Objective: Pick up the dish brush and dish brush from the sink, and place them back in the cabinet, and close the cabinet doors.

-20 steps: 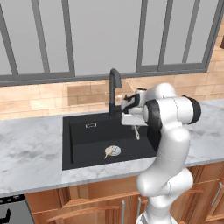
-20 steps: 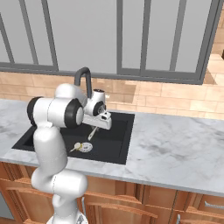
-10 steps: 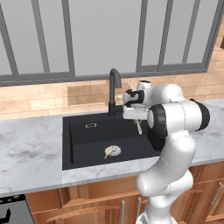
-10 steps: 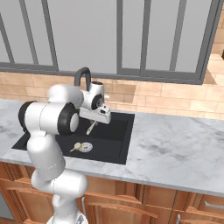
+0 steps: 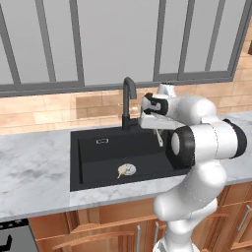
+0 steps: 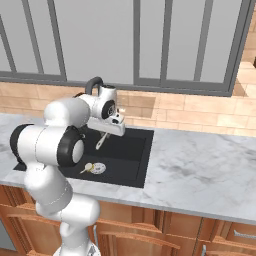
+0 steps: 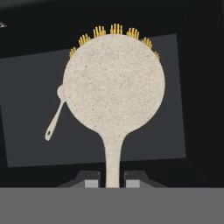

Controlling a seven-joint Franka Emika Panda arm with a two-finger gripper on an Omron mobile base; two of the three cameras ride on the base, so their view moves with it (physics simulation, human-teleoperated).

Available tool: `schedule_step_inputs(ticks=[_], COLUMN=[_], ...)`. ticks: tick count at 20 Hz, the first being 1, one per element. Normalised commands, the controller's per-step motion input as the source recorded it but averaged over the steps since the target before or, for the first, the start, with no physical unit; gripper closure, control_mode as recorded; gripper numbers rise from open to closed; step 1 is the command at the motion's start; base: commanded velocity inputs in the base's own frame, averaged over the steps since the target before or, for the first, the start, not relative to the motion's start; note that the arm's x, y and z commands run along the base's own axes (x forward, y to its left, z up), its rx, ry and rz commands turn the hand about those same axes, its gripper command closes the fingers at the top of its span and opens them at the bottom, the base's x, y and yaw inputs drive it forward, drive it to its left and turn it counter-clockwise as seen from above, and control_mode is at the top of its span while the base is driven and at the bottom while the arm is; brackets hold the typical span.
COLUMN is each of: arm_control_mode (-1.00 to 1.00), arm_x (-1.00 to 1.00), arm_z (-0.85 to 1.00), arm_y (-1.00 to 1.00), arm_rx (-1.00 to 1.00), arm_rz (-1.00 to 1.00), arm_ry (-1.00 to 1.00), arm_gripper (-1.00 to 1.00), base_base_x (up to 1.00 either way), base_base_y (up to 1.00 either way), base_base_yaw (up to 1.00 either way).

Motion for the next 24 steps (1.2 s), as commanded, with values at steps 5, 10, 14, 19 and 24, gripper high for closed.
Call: schedule_step_inputs(ticks=[5, 10, 14, 19, 24], arm_control_mode=[-1.0, -1.0, -1.0, -1.0, -1.0], arm_x=[-0.3, -0.31, -0.31, -0.26, -0.18], arm_z=[0.46, 0.34, 0.39, 0.47, 0.45], arm_y=[0.0, 0.0, 0.0, 0.0, 0.0], arm_rx=[0.0, -0.01, -0.01, -0.01, -0.01], arm_rz=[0.0, 0.02, 0.02, 0.01, 0.01], arm_ry=[0.0, 0.0, 0.0, 0.0, 0.0], arm_gripper=[1.0, 1.0, 1.0, 1.0, 1.0], base_base_x=[0.0, 0.0, 0.0, 0.0, 0.0], base_base_y=[0.0, 0.0, 0.0, 0.0, 0.0], base_base_yaw=[0.0, 0.0, 0.0, 0.0, 0.0])
